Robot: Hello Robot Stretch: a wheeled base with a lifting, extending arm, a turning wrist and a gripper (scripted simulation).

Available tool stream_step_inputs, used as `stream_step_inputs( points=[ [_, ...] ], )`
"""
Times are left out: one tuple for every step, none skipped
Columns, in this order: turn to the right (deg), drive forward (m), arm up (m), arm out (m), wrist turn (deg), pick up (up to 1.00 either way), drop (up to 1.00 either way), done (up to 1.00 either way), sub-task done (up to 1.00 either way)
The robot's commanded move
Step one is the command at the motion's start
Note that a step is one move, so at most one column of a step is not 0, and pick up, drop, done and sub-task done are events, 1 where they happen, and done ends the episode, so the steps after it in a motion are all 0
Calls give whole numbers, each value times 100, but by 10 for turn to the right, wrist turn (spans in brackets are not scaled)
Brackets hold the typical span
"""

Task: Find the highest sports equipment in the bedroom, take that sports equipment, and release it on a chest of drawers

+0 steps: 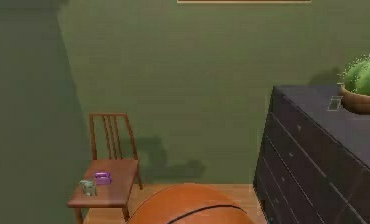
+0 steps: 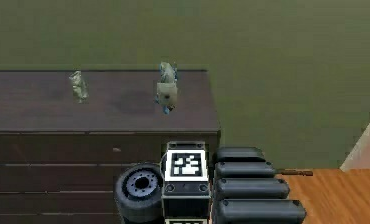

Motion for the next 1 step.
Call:
stream_step_inputs(
  points=[
    [0,50,0,0,0,0,0,0,0]
  ],
)
